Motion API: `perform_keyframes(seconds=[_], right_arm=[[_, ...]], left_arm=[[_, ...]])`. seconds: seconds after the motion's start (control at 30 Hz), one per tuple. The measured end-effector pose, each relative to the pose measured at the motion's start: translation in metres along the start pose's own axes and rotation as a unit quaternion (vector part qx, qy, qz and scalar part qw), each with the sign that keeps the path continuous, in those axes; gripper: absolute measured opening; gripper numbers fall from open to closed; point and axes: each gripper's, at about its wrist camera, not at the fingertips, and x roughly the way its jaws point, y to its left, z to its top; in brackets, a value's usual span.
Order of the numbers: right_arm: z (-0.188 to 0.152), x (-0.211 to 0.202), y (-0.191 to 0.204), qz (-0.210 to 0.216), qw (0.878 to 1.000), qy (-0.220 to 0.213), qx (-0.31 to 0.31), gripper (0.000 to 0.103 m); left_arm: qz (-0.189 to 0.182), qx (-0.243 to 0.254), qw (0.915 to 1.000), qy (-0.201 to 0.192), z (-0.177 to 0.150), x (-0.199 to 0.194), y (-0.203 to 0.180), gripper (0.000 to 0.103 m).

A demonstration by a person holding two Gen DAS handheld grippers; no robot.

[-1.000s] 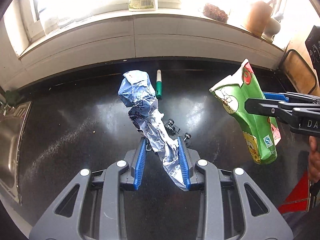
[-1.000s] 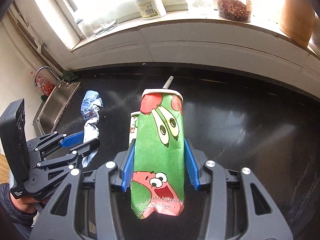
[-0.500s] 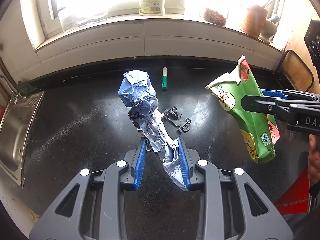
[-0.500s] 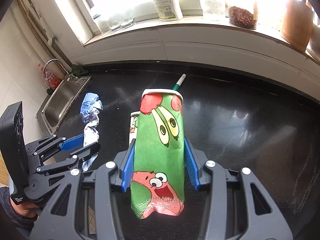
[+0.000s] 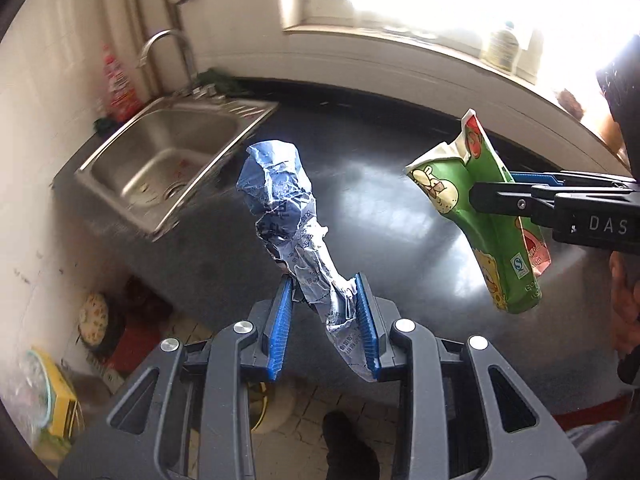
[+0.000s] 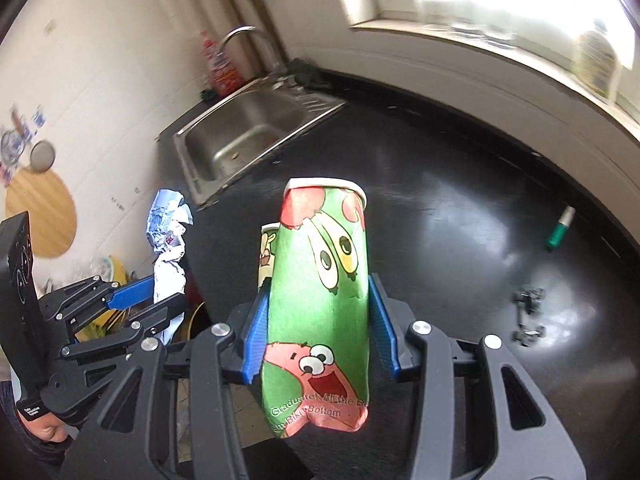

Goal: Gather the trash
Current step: 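Carry foil and cup to the floor bin and open both tools to drop them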

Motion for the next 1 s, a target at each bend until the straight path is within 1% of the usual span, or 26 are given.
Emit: perform_keyframes(seconds=[0.03, 0.1, 0.13, 0.2, 0.3, 0.4, 0.47, 0.6, 0.67, 0.7, 0.73, 0.77, 0.8, 0.83, 1.0], right_arm=[[0.002, 0.014, 0.022, 0.015, 1.000, 0.010, -0.018, 0.046], [0.004, 0.044, 0.068, 0.051, 0.996, 0.035, -0.058, 0.046], [0.003, 0.057, 0.088, 0.065, 0.994, 0.047, -0.074, 0.046], [-0.002, 0.088, 0.134, 0.095, 0.987, 0.075, -0.109, 0.046], [-0.014, 0.128, 0.187, 0.119, 0.976, 0.110, -0.146, 0.046], [-0.026, 0.167, 0.225, 0.125, 0.968, 0.142, -0.167, 0.046], [-0.032, 0.192, 0.239, 0.122, 0.964, 0.163, -0.171, 0.046], [-0.040, 0.230, 0.254, 0.106, 0.960, 0.187, -0.178, 0.047], [-0.041, 0.245, 0.261, 0.097, 0.958, 0.192, -0.188, 0.047], [-0.042, 0.251, 0.263, 0.094, 0.958, 0.194, -0.191, 0.048], [-0.043, 0.257, 0.266, 0.089, 0.956, 0.197, -0.196, 0.050], [-0.044, 0.262, 0.270, 0.086, 0.955, 0.201, -0.200, 0.055], [-0.044, 0.265, 0.269, 0.081, 0.955, 0.200, -0.202, 0.069], [-0.043, 0.265, 0.270, 0.079, 0.956, 0.196, -0.203, 0.077], [-0.035, 0.257, 0.269, 0.087, 0.959, 0.187, -0.195, 0.077]], left_arm=[[0.017, -0.026, 0.9995, 0.009, -0.015, -0.004, 0.024, 0.031], [0.040, -0.065, 0.9968, 0.025, -0.040, -0.007, 0.059, 0.031], [0.051, -0.089, 0.9940, 0.036, -0.057, -0.009, 0.079, 0.031], [0.064, -0.128, 0.9882, 0.055, -0.084, -0.009, 0.108, 0.031], [0.078, -0.176, 0.9777, 0.084, -0.124, -0.003, 0.145, 0.031], [0.078, -0.199, 0.9712, 0.104, -0.152, 0.012, 0.171, 0.031], [0.073, -0.214, 0.9683, 0.106, -0.163, 0.023, 0.187, 0.031], [0.048, -0.239, 0.9636, 0.111, -0.182, 0.049, 0.218, 0.031], [0.037, -0.241, 0.9634, 0.111, -0.187, 0.059, 0.228, 0.032], [0.038, -0.241, 0.9633, 0.113, -0.189, 0.064, 0.232, 0.034], [0.039, -0.242, 0.9631, 0.112, -0.191, 0.067, 0.236, 0.040], [0.039, -0.243, 0.9628, 0.111, -0.193, 0.067, 0.239, 0.058], [0.047, -0.246, 0.9619, 0.110, -0.195, 0.068, 0.243, 0.077], [0.058, -0.249, 0.9608, 0.108, -0.197, 0.068, 0.247, 0.080], [0.058, -0.254, 0.9593, 0.108, -0.198, 0.068, 0.250, 0.080]])
